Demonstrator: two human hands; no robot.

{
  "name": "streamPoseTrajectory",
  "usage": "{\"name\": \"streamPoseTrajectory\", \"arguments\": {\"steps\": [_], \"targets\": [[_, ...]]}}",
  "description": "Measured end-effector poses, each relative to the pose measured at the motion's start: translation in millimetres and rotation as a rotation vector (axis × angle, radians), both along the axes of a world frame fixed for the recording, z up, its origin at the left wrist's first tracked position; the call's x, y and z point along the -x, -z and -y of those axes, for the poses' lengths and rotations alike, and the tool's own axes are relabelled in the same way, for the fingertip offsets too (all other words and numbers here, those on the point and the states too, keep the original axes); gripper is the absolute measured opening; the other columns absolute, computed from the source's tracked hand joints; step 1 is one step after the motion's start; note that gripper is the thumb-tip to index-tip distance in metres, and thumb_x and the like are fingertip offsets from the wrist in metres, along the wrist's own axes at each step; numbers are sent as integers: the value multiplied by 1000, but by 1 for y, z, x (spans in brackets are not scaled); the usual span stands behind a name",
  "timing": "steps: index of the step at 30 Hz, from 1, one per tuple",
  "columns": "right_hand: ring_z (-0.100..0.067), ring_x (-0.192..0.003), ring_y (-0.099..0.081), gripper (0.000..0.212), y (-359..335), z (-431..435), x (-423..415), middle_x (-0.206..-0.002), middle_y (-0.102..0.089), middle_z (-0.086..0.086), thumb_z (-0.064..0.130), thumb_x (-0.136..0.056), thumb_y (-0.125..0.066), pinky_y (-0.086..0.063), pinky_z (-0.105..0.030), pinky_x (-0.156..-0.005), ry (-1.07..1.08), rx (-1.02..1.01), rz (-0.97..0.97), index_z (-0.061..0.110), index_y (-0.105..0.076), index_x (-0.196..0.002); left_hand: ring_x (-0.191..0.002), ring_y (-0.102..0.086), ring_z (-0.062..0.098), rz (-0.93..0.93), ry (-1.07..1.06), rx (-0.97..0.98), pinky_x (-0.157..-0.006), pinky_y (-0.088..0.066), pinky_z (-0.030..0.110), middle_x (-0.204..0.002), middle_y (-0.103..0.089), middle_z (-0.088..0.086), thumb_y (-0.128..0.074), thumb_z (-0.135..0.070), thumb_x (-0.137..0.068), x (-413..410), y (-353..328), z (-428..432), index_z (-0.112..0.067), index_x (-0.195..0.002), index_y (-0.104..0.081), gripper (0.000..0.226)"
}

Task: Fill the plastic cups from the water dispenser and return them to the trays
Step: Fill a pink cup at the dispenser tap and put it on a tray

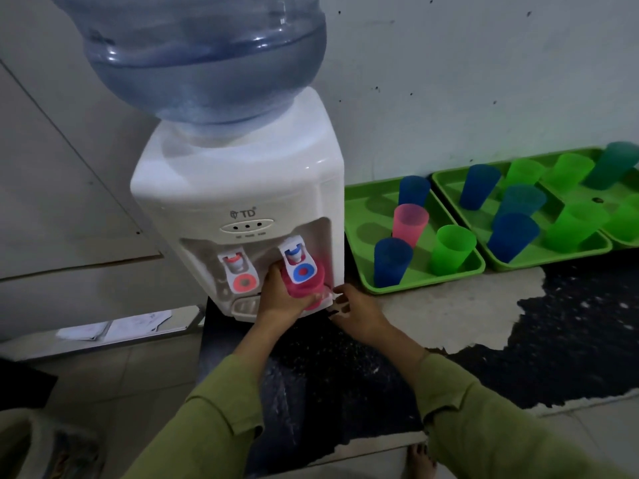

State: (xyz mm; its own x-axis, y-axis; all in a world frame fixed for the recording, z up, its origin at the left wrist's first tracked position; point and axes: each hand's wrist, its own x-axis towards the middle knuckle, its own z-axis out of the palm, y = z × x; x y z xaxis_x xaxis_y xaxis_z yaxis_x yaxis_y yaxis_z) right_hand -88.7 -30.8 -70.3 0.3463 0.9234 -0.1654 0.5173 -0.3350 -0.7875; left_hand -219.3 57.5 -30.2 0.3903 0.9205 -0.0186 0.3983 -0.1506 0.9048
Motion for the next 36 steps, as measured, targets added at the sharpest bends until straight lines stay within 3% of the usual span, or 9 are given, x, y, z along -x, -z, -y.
{"name": "streamPoseTrajectory", "arguments": {"steps": [3, 6, 9, 14, 19, 23, 30, 34, 36], "targets": [[-19, -99, -60, 60, 0, -6, 10, -120, -60, -8, 11, -76, -70, -45, -17, -76, 5, -68, -12, 11, -43, -130, -81, -55, -14, 39, -3, 10, -63, -44, 0, -95, -55, -22, -88, -14, -55, 4, 2, 1, -23, -111, -43, 73], [-23, -110, -58, 61, 0, -14, 20, -124, -59, -9, 16, -76, -73, -42, -19, -83, 31, -126, 17, 9, -44, -129, -96, -58, 1, 43, -11, -6, -73, -47, 9, -110, -59, -8, -85, -20, -63, 10, 0, 3, -16, -121, -45, 71], [-24, -113, -57, 61, 0, -20, 28, -125, -60, -10, 18, -75, -75, -38, -17, -82, 95, -144, 9, 8, -45, -128, -97, -58, 6, -48, -11, -95, -74, -46, 9, -117, -59, -2, -76, -23, -75, 16, -4, 6, -13, -121, -48, 54], [-20, -106, -62, 60, -3, -28, 40, -117, -65, -6, 27, -69, -80, -43, -17, -79, 221, -211, -133, 12, -51, -119, -99, -60, 24, -226, -39, -324, -87, -51, 40, -114, -54, 12, -60, -16, -88, 21, -9, 8, -2, -105, -59, 23], [-21, -105, -63, 70, -3, -35, 44, -115, -66, -6, 30, -61, -84, -52, -35, -90, 279, -226, -251, 13, -50, -119, -98, -56, 26, -351, -144, -355, -84, -47, 37, -112, -54, 11, -58, -24, -89, 11, -12, 11, -3, -96, -66, 23], [-21, -105, -62, 62, -2, -36, 46, -115, -66, -6, 34, -65, -81, -51, -34, -90, 268, -235, -221, 16, -52, -117, -103, -53, 26, -404, -171, -311, -87, -45, 35, -113, -53, 12, -53, -21, -90, 8, -16, 9, -3, -98, -66, 24], [-24, -109, -60, 61, 3, -36, 43, -118, -63, -12, 16, -68, -81, -46, -23, -88, 223, -262, -146, 5, -51, -119, -106, -50, 30, -461, -87, -354, -88, -43, 38, -115, -51, 18, -48, -18, -93, 12, -23, 15, 5, -99, -60, 27], [-24, -108, -60, 62, 4, -38, 42, -118, -63, -12, 11, -67, -80, -50, -31, -91, 205, -268, -152, 5, -50, -120, -104, -50, 30, -432, -71, -370, -86, -42, 38, -113, -52, 19, -43, -14, -94, 16, -28, 22, 8, -98, -57, 26], [-21, -107, -60, 62, 5, -38, 42, -117, -63, -9, 8, -67, -81, -50, -27, -88, 206, -282, -191, 8, -50, -121, -102, -50, 30, -391, -71, -361, -86, -42, 38, -111, -53, 20, -42, -11, -94, 19, -32, 23, 9, -96, -57, 26]]}}
